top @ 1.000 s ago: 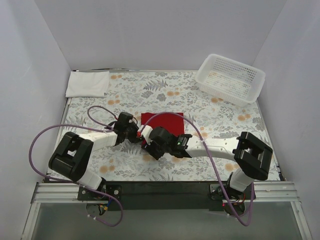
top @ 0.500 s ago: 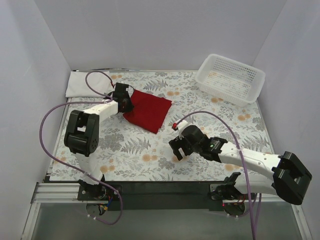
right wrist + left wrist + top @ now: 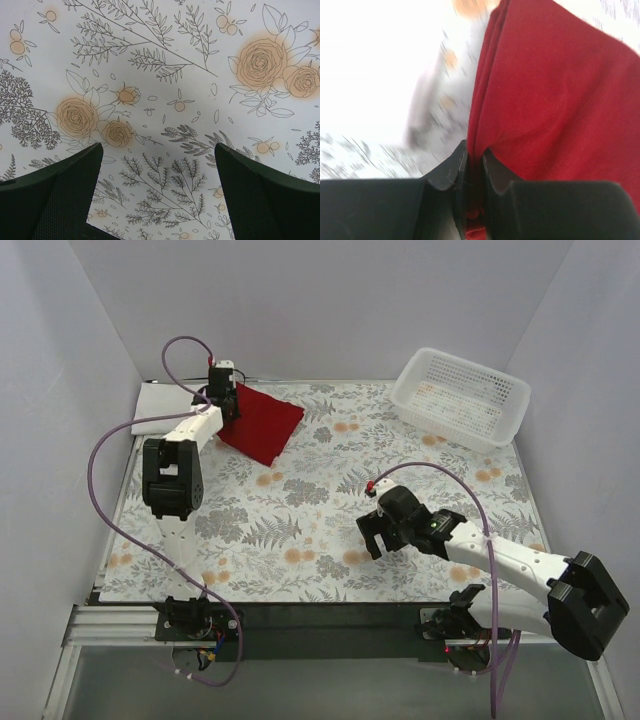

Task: Fold and stack the t-shirts
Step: Neatly place the folded tshirt to the corner

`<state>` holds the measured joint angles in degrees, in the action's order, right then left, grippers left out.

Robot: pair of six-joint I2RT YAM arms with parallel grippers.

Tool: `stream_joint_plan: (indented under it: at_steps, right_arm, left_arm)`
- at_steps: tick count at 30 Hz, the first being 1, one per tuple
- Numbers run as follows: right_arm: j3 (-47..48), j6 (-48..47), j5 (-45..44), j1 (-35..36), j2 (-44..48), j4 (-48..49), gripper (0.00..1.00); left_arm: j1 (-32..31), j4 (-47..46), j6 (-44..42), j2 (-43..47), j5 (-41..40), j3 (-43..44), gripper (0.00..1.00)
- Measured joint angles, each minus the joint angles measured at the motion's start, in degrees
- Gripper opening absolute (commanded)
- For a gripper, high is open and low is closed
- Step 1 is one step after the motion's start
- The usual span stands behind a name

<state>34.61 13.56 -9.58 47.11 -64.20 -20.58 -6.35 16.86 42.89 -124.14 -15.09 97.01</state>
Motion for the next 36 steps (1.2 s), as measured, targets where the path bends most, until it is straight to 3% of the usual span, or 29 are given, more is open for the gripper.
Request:
stream_joint_plan:
  at_steps: [13,29,36]
  right_arm:
    - [12.44,-1.18,2.67,-1.36,-13.29,-6.58,0.98]
    - [16.33,-2.21,2.67,-2.49,-17.59,-10.86,0.97]
    - [17.05,-2.23,3.43,-2.54,-20.61,-11.28,0.97]
  left_arm:
    - [9.09,2.91,-8.48,-4.59,2.29,19.15,0.00]
    - [22.71,10.23,-9.25,-12.37,13.88,30.03,0.00]
    - [24.63,10.34,-9.77,-18.12,11.69,31.74,0.00]
